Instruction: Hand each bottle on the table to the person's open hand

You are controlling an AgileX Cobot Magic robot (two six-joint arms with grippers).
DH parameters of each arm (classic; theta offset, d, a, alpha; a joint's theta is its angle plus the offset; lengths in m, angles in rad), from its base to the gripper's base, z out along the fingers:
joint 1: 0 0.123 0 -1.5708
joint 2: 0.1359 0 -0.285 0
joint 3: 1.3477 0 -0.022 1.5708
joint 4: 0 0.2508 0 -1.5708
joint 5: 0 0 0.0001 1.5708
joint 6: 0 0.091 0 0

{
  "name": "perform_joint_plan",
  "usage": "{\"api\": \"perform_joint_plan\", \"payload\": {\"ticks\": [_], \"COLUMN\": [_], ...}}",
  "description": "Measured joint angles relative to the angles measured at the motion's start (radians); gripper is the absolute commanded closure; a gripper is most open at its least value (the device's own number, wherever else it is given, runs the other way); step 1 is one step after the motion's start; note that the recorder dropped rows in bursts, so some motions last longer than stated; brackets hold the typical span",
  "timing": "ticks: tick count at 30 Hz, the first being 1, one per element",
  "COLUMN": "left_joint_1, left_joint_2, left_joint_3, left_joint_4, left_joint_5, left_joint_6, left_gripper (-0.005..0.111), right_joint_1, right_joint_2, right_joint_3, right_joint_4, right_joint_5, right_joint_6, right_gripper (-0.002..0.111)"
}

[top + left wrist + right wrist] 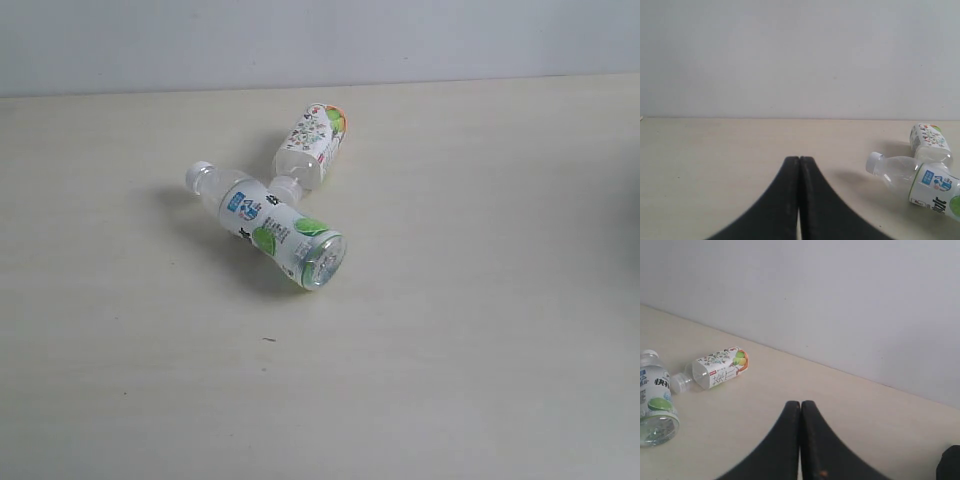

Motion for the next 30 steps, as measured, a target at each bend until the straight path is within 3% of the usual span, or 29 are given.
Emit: {"api": "perform_joint_plan", "payload": {"ticks": [10,22,30], "left_joint_1": [0.0,0.0,0.0], "left_joint_2": [0.0,0.0,0.0], "left_joint_3": [0.0,0.0,0.0], "left_joint_4": [0.0,0.0,0.0], "left_joint_5": [0.0,0.002,0.002], "left_joint_6": [0.0,0.0,0.0], "left_gripper": [0.107,0.107,0.107], "right_joint_1": [0.0,0.0,0.0], "right_joint_2": [-0.005,-0.195,-0.263], "right_joint_3": [0.0,0.004,0.13], "right_joint_4": [0.012,0.025,0.027], "right_joint_5": [-0.005,0.018,-0.185], "right_joint_6": [0.059,0.066,0.068], "right_gripper": [0.108,0.108,0.108]}}
